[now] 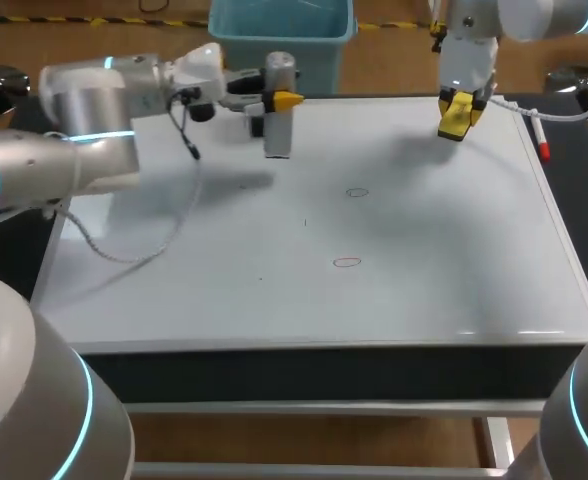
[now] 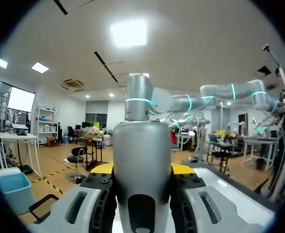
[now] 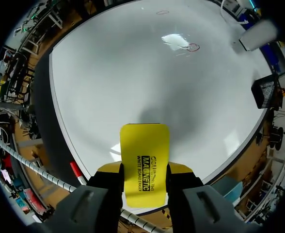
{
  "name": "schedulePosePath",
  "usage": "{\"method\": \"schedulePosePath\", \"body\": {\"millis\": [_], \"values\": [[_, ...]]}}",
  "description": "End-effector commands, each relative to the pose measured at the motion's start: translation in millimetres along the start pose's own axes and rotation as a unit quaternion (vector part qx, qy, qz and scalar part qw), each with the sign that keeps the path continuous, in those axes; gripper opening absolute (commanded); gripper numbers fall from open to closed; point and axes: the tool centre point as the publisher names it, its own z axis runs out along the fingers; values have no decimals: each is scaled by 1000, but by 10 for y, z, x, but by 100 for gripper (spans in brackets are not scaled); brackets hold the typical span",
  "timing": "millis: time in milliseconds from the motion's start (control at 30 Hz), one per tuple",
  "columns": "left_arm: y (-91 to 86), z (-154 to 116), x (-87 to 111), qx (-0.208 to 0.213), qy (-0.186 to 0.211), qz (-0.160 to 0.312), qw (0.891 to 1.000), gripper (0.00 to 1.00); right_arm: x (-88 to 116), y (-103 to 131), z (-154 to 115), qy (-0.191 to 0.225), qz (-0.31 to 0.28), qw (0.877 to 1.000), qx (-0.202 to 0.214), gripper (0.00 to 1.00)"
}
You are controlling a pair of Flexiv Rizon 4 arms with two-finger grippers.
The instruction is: Pick up the inspection probe, press it on each red-marked spot on the whiteboard one by one, put down the probe, pick up the eraser, and wipe off all the red marks.
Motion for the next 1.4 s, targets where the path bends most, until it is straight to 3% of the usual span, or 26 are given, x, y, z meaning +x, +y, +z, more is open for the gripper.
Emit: {"method": "schedulePosePath", "body": {"millis": [33,233,367,933,1400], "values": [[123,584,-119,12,84,-3,996,0,8,0,-14,1,-1,1000,1,0],[180,925,16,19,97,-2,995,0,8,0,-14,1,-1,1000,1,0],[207,1041,122,10,85,3,996,0,8,0,-14,1,-1,1000,1,0],[343,1151,518,28,26,15,999,0,8,0,-14,1,-1,1000,1,0],[541,1200,520,41,13,6,999,0,8,0,-14,1,-1,1000,1,0]]}}
